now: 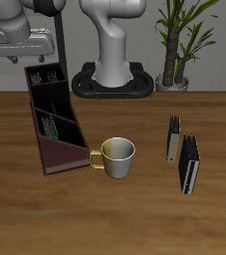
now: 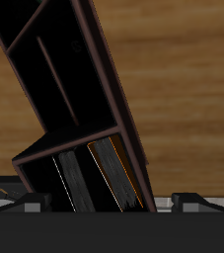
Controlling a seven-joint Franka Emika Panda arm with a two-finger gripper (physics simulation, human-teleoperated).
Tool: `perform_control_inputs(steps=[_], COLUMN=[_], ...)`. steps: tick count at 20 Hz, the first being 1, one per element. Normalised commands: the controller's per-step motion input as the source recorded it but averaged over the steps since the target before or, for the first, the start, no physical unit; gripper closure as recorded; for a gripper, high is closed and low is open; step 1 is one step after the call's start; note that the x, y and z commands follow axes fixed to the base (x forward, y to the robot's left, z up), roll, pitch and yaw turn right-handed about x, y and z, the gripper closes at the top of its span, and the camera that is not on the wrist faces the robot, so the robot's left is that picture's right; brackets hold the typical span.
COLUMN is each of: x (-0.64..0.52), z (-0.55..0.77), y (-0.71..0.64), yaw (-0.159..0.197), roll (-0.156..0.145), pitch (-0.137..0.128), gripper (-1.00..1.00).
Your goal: Place the green book into the right desk caddy's left compartment and place the black book into the right desk caddy's right compartment and place the orange book into the right desk caddy's right compartment
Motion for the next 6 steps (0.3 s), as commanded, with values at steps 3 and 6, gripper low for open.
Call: perform_control_inputs(steps=[3, 6], x=[-0.07, -0.12], z=[0.3, 0.38], y=[0.05, 0.17], yaw=[-0.007, 0.024], roll=[-0.024, 0.002], pitch=[-0.037, -0.056], gripper=[-1.0, -1.0])
